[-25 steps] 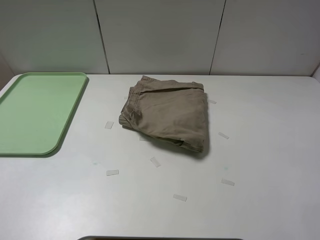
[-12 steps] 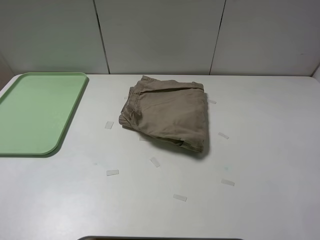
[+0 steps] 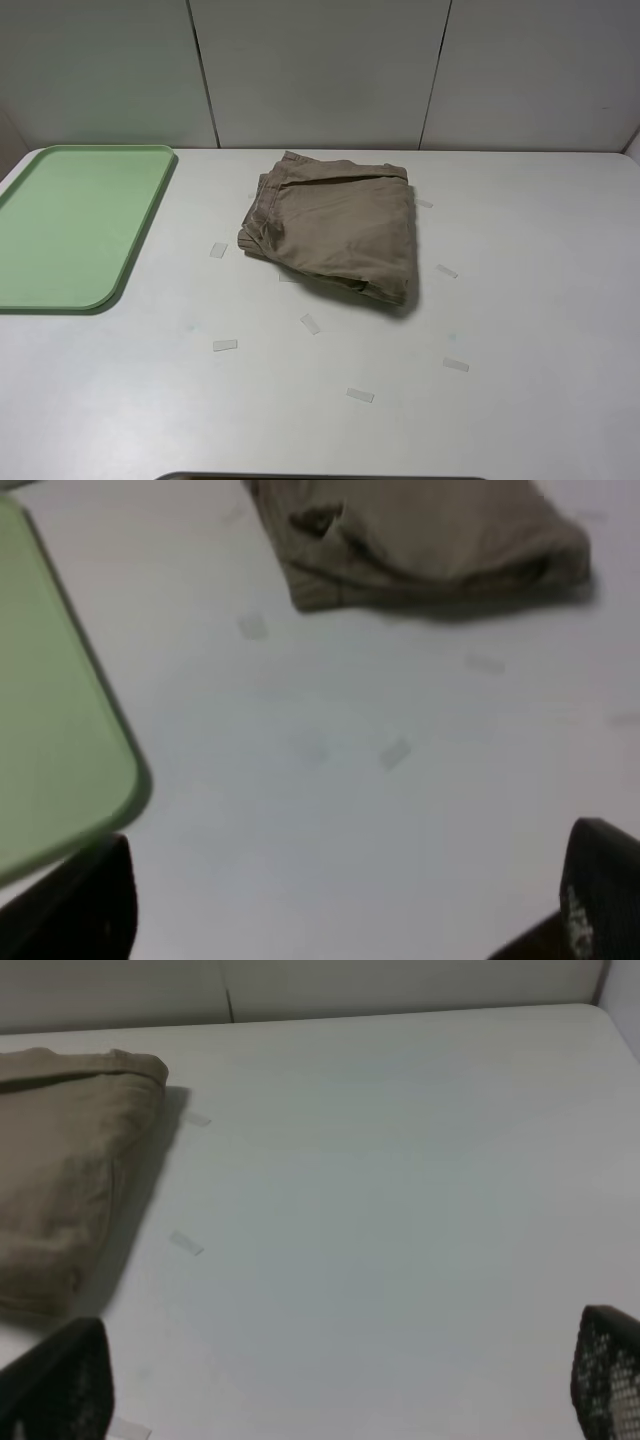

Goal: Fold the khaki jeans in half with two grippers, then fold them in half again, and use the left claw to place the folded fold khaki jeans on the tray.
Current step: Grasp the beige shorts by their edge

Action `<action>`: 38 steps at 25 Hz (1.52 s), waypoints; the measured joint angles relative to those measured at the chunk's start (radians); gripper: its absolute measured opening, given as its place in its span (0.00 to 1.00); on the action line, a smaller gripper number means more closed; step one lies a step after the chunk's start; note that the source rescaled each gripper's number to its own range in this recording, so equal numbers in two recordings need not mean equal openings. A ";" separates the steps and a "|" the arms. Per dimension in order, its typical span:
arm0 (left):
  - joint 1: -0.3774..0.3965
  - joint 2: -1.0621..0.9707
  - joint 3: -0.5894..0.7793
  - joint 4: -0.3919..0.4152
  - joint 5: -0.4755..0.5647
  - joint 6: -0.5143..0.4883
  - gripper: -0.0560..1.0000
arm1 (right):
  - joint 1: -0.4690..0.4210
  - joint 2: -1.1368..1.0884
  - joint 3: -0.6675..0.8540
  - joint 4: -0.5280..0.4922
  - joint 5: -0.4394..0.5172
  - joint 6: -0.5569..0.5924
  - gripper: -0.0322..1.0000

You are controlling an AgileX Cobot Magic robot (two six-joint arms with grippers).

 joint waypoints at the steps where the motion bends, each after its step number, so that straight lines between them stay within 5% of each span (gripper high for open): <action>1: 0.000 0.046 -0.001 -0.019 -0.035 -0.002 0.85 | 0.000 0.000 0.000 0.001 0.000 0.000 1.00; 9: 0.000 0.445 -0.001 -0.290 -0.424 0.077 0.85 | 0.000 0.000 0.000 0.001 0.000 0.000 1.00; 17: 0.000 0.918 -0.021 -0.690 -0.690 0.366 0.85 | 0.000 0.000 0.000 0.001 0.000 0.000 1.00; 22: 0.000 1.163 -0.121 -0.978 -0.707 0.642 0.85 | 0.000 0.000 0.000 0.001 0.000 0.000 1.00; 26: 0.027 1.305 -0.223 -1.131 -0.669 0.785 0.85 | 0.000 0.000 0.000 0.001 0.000 0.000 1.00; 38: 0.218 1.589 -0.434 -1.189 -0.405 0.827 0.84 | 0.000 0.000 0.000 0.001 0.000 0.000 1.00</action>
